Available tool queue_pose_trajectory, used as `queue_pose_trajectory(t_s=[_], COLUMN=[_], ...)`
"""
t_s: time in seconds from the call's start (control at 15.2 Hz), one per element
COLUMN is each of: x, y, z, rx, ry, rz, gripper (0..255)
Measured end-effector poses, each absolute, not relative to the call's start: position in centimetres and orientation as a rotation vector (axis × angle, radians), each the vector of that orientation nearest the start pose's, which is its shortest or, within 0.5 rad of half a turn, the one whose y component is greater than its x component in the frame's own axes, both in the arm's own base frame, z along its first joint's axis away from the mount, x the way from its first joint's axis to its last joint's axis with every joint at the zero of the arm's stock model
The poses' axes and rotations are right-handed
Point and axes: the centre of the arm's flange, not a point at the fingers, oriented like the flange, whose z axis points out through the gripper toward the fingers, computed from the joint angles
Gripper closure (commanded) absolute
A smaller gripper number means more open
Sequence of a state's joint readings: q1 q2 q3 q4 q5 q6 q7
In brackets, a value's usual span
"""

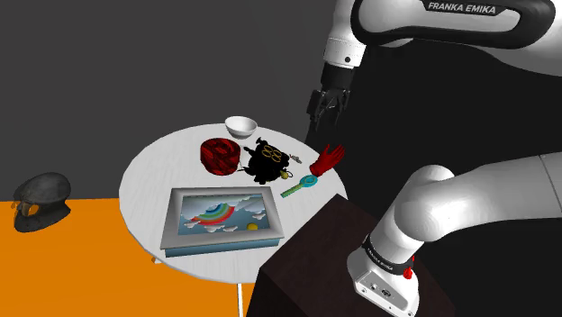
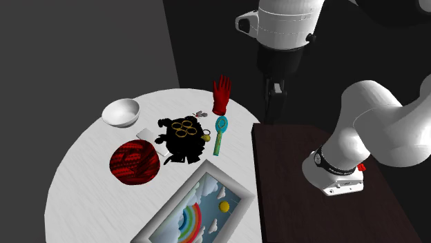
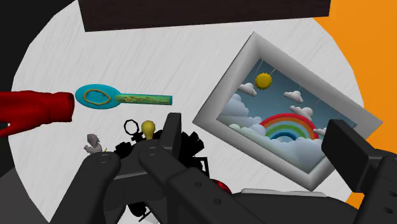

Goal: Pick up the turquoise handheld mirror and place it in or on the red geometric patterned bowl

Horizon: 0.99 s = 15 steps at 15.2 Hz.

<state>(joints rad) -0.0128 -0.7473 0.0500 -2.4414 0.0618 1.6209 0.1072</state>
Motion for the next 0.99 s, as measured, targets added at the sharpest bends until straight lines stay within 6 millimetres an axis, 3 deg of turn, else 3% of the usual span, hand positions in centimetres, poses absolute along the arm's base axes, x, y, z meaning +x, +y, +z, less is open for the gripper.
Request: queue_pose_trajectory(t_s=[0.2, 0.99], x=[31.5, 31.0], y=[1.2, -7.1], z=[53.1, 40.2], rx=[-3.119, -3.129], ry=[0.092, -0.407], rz=[0.114, 0.073], gripper=[0, 0])
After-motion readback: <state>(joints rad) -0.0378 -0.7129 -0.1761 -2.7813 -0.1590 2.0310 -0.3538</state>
